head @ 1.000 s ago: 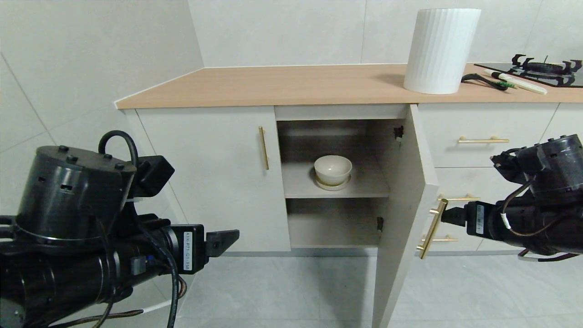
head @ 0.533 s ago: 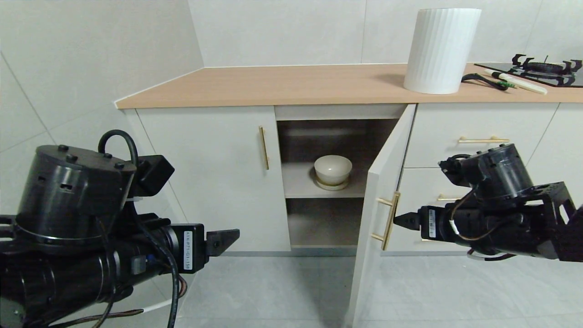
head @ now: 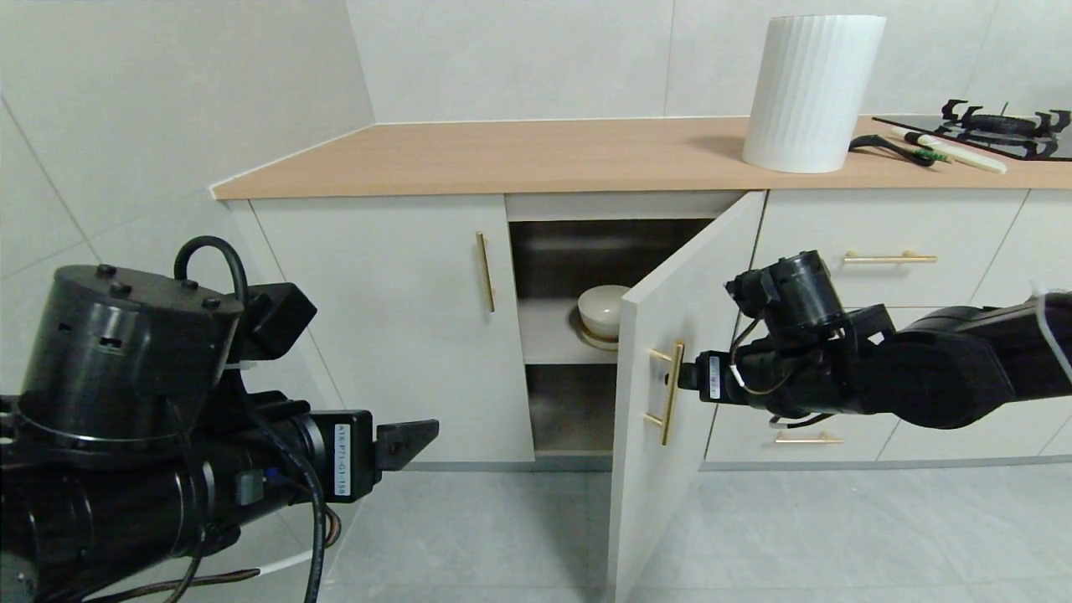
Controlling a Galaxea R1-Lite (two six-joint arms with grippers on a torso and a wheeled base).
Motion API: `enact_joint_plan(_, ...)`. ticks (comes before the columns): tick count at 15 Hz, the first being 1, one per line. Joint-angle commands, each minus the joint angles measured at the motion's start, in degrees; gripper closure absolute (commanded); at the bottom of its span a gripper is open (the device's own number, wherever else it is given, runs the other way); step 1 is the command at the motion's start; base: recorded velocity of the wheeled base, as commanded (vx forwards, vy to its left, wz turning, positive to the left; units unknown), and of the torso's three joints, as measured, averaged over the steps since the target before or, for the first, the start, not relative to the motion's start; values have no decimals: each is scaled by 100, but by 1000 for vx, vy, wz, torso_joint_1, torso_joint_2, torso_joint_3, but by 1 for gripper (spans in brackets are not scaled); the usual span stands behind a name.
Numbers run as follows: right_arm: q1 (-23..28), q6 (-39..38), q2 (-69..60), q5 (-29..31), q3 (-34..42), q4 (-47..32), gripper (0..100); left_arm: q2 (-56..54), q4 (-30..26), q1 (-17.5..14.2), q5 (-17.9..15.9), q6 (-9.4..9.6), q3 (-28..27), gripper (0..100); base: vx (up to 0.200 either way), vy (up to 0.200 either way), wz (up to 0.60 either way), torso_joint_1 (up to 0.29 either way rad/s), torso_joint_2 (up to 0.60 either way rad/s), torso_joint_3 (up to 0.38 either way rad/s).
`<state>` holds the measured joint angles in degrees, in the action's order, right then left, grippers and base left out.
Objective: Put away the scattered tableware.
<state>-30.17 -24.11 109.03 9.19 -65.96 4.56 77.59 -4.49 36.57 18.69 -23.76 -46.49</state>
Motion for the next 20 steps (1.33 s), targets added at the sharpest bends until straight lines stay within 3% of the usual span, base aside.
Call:
enact_joint_plan(1,55,3,408,-5,-4,1,0,19,0,-1,3,-6,0,0,0,0,0,0,0,0)
enact_joint_plan(9,64,-85,593,-14,40,511,0,19,0,17,12,12,53,0,0,0,0,0,0,0)
enact_joint_plan(17,46,-366,654,-14,40,880,0,89,0,17,3,20,70,0,200,0,0,3,2,-1)
enact_joint_plan(20,20,-559,646,-23,40,1135,0,98,0,17,12,20,70,0,0,0,0,0,0,0)
